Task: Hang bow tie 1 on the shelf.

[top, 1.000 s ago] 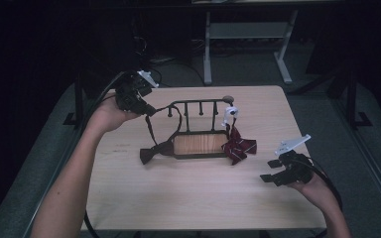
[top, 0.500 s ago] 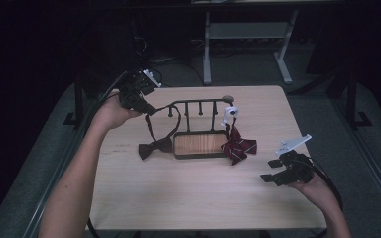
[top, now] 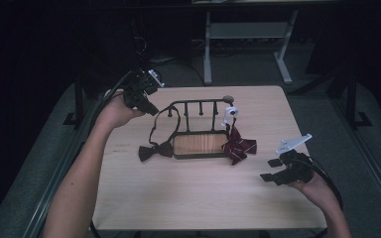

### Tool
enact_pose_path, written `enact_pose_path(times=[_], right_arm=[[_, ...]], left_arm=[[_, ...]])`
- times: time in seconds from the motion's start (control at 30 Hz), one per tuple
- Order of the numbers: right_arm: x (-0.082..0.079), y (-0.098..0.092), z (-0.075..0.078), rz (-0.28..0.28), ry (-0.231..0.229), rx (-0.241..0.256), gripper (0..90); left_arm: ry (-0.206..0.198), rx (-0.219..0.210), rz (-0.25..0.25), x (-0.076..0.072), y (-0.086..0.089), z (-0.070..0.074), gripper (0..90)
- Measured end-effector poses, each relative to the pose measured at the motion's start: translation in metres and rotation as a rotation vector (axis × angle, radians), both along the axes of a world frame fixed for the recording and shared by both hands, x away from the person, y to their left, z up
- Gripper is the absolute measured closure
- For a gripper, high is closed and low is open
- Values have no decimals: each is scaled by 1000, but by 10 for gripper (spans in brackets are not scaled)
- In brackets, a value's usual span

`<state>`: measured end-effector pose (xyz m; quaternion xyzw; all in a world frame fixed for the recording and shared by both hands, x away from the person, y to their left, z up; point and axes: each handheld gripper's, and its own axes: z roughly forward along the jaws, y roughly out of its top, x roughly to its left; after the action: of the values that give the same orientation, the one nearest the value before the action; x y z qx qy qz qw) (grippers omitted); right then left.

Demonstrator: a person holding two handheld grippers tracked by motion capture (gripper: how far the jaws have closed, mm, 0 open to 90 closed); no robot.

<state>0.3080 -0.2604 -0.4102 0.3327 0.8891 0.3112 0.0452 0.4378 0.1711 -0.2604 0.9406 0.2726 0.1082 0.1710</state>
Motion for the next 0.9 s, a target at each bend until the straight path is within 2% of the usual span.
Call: enact_pose_path(times=[0.2,0.27,0.4,0.6,0.7,0.8,0.9], right_arm=[[1,-1,-2,-8,3,3,353],[1,-1,-3,-10,9,1,353],[1,-2,-5,-16,10,-5,349],[1,-5,-6,-26,-1,-5,338],[1,-4,-8,-32,13,-6,336],[2,-5,-8,-33,12,-6,336],[1,-6,-8,-38,12,-1,336]], left_arm=[[-1,-24,-2,-6,3,-1,727],[1,-12,-2,-8,4,-1,707],[-5,-40,-15,-13,7,-1,695],[-8,-40,-30,-20,8,-5,648],[-9,-41,-34,-22,8,-9,636],[-6,-67,-37,-26,10,-11,629],[1,-74,-48,-30,13,-14,630]])
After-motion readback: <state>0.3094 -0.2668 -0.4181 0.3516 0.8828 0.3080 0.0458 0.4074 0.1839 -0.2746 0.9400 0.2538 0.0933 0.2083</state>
